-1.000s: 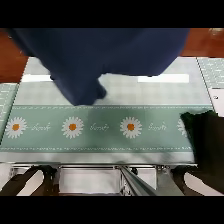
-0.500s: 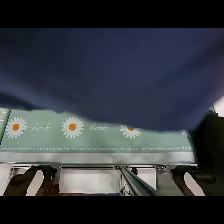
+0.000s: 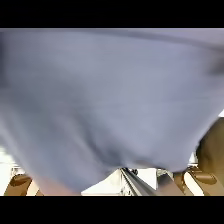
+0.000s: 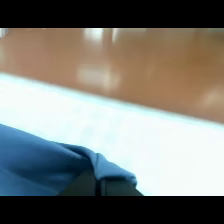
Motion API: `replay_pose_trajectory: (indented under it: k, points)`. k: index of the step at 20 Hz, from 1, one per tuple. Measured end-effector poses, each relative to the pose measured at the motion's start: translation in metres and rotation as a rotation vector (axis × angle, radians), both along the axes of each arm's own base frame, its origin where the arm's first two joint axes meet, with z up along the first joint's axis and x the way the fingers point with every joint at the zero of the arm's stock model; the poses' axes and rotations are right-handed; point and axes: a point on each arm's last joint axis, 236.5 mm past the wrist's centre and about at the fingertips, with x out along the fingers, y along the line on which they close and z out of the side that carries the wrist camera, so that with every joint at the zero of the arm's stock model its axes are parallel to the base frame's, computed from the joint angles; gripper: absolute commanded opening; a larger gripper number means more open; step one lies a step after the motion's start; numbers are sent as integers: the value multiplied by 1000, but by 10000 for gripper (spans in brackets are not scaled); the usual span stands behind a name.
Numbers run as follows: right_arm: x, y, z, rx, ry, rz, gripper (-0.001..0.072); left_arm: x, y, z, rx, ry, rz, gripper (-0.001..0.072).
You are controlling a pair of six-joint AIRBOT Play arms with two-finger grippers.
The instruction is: Fold the shirts.
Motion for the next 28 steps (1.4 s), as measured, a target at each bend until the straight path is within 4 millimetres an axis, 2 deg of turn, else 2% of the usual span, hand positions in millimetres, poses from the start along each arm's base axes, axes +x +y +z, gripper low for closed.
replay_pose_trajectory:
  k: [4,7,9,12,14,15,16,17,18,20,22,24,28]
  points:
    - [79,0,-106,51,232,13,21,88,7,-115,-122,249,-32,19]
    - [147,-8,-174,91,338,-25,21,146,3,-186,-187,367,-45,19]
    - [193,-12,-209,124,381,-51,21,184,-1,-223,-237,400,-29,19]
    - [256,-17,-248,183,424,-91,20,229,-8,-265,-291,423,-8,20]
    - [293,-16,-268,233,444,-110,21,252,-15,-290,-325,442,-3,21]
    - [308,-15,-276,269,454,-117,46,260,-21,-302,-350,459,-5,34]
    - [320,-13,-282,313,463,-125,328,266,-25,-310,-376,466,-6,202]
    - [330,-14,-290,359,479,-137,609,271,-30,-320,-396,483,-9,626]
    - [336,-17,-295,396,496,-147,615,272,-33,-326,-413,499,-11,709]
    - [337,-30,-297,453,533,-163,615,268,-32,-338,-422,555,-22,707]
    - [323,-60,-299,464,592,-184,614,250,-19,-353,-394,669,-36,705]
    - [288,-97,-309,405,701,-195,613,213,1,-380,-379,854,-41,704]
    - [195,-182,-326,340,885,-358,613,111,27,-429,-450,1165,-4,703]
